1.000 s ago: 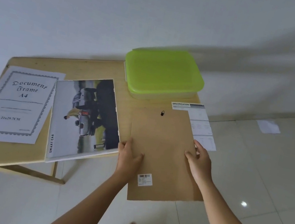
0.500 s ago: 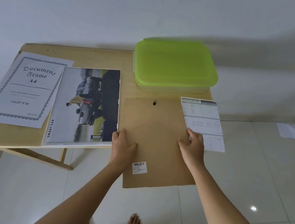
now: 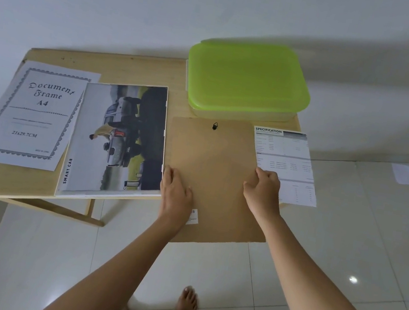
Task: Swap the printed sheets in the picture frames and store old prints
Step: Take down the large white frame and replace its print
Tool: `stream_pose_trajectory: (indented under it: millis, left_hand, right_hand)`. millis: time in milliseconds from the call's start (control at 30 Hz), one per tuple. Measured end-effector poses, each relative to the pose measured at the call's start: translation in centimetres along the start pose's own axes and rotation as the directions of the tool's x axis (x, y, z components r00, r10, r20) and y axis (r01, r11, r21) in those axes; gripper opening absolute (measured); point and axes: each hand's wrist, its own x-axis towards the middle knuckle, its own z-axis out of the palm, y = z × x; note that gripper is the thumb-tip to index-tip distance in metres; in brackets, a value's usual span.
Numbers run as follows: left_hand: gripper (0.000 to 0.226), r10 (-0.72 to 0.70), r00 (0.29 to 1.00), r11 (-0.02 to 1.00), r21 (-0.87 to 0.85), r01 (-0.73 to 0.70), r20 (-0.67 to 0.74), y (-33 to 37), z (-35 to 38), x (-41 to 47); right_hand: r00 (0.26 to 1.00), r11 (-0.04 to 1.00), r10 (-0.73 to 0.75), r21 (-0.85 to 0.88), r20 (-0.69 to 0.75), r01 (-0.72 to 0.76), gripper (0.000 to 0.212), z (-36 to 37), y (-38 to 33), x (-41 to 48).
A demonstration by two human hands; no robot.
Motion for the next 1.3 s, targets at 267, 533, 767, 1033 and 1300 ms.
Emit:
stream_pose_trajectory:
  millis: [267, 533, 767, 1033, 1300]
  left_hand:
    - [0.058, 0.082, 0.996, 0.994, 0.067, -0.084, 0.041, -0.4, -0.1, 0.8]
    - [0.055, 0.227, 0.962, 0.935, 0.24, -0.259, 0.152, 0.0, -0.7, 2.4]
    - [0.053, 0.257, 0.952, 0.898, 0.322, -0.299, 0.166, 0.0, -0.9, 2.6]
    - [0.047, 0.306, 0.926, 0.86, 0.354, -0.369, 0.222, 0.0, -1.8, 3.0]
    - [0.046, 0.356, 0.912, 0.896, 0.201, -0.395, 0.203, -1.8, -5.3, 3.8]
  right_hand:
    - [0.989, 0.977, -0.15, -0.153, -0.007, 0.147, 0.042, 0.7, -0.1, -0.3]
    - [0.935, 0.908, -0.347, -0.225, 0.071, 0.354, 0.044, 2.3, -0.6, -0.5]
    - [0.942, 0.911, -0.327, -0.239, 0.081, 0.337, 0.046, 2.4, -0.5, -0.3]
    - [0.954, 0.927, -0.279, -0.229, 0.106, 0.297, 0.047, 2.2, -1.2, -0.5]
    - [0.969, 0.967, -0.226, -0.097, 0.104, 0.236, 0.041, 2.8, -5.5, -1.8]
